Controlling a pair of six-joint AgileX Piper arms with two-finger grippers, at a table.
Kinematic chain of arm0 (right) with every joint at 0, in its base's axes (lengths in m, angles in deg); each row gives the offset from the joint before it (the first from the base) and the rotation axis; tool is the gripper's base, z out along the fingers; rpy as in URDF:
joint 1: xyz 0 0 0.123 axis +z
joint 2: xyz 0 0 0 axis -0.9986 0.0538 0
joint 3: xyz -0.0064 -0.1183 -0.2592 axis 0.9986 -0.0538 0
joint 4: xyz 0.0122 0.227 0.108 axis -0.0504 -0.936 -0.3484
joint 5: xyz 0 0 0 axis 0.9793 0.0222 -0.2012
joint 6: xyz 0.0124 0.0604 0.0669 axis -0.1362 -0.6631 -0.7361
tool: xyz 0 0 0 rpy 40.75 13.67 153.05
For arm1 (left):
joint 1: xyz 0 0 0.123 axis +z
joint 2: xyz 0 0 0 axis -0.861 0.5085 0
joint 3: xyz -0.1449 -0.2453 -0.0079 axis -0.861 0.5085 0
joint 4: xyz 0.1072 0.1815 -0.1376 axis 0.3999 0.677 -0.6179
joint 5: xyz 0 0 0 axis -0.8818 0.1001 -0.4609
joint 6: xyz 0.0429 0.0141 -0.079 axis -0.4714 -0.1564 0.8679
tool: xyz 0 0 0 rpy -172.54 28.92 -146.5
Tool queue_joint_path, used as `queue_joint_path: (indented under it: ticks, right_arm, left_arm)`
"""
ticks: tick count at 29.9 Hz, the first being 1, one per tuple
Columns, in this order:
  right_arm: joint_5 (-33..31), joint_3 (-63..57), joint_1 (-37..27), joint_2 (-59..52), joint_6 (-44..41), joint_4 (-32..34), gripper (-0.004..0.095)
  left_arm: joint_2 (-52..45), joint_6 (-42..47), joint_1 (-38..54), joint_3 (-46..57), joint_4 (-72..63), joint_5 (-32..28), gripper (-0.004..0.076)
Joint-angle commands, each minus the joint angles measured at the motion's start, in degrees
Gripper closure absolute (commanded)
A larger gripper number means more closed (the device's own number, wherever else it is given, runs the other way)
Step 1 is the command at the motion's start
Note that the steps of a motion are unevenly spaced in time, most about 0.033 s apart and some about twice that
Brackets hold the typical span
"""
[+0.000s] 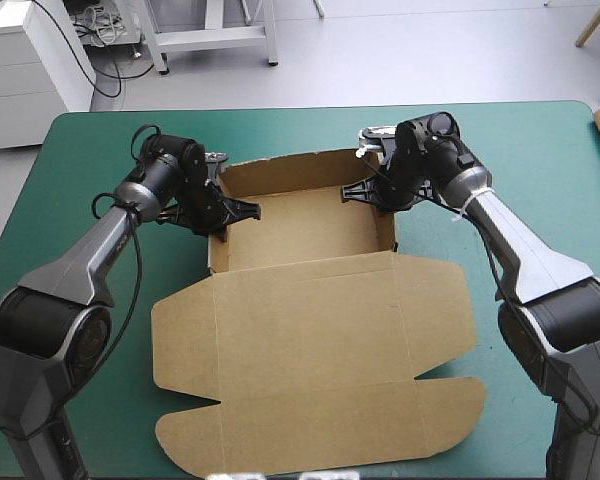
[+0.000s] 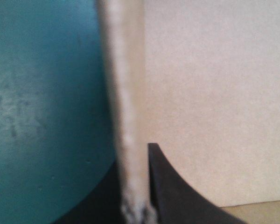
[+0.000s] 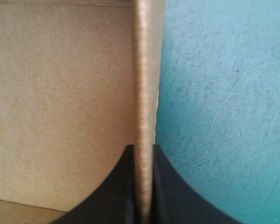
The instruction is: Fold the box
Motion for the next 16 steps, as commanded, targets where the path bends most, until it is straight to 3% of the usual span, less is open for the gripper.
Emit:
queue_joint_path:
  ticks: [1, 10, 13, 16]
  right_arm:
    - [1.3, 1.6, -0.6, -2.6, 2.7, -1.5, 0.0929]
    - [1.3, 0.6, -0.6, 0.1, 5.0, -3.2, 0.0919]
    - [1.3, 0.6, -0.6, 0.0, 5.8, -2.1, 0.0866]
    - [1.3, 0.6, -0.6, 0.0, 5.8, -1.5, 0.0716]
  left_arm:
    - [-0.8, -2.2, -0.9, -1.5, 2.7, 0.2, 0.0731]
    - [-0.5, -3.7, -1.0, -1.5, 2.4, -2.0, 0.0724]
    - [-0.5, -3.7, -1.0, -1.5, 2.4, -2.1, 0.0663]
    - [-0.5, -4.6, -1.0, -1.5, 0.7, -2.3, 0.0540]
